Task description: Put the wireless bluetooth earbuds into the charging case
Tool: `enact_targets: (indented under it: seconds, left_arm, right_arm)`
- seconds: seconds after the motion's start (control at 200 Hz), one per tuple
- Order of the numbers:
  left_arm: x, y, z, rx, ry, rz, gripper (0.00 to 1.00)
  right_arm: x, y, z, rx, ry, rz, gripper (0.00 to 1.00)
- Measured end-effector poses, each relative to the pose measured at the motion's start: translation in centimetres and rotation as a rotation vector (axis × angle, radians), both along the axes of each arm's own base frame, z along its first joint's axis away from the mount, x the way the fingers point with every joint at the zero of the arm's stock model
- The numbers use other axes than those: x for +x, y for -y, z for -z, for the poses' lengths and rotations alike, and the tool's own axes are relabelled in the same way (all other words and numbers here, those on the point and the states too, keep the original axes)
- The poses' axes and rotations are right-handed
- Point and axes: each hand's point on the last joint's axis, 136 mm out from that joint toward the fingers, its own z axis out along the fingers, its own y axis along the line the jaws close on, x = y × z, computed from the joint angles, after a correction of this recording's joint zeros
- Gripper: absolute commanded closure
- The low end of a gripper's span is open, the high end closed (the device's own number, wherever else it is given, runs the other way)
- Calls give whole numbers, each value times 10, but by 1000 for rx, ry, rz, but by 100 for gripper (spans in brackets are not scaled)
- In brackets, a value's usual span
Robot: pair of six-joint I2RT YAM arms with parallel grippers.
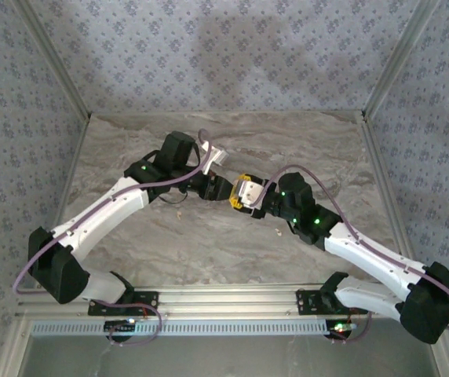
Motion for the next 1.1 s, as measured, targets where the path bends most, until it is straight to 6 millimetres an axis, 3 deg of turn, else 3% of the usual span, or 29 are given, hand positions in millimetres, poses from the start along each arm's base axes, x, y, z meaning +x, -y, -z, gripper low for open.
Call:
enact_targets:
  seconds: [0.395, 0.73, 1.099]
  left_arm:
    - [6, 3, 7, 48, 11, -4, 58]
    - [7, 6, 11, 76, 21, 9, 76]
    - [8, 0, 16, 103, 62, 35, 86]
  right_arm:
    - [2, 0, -3, 28, -32, 18, 48]
    - [4, 0, 1, 26, -57, 31, 47]
    - [1, -2, -4, 64, -84, 24, 29]
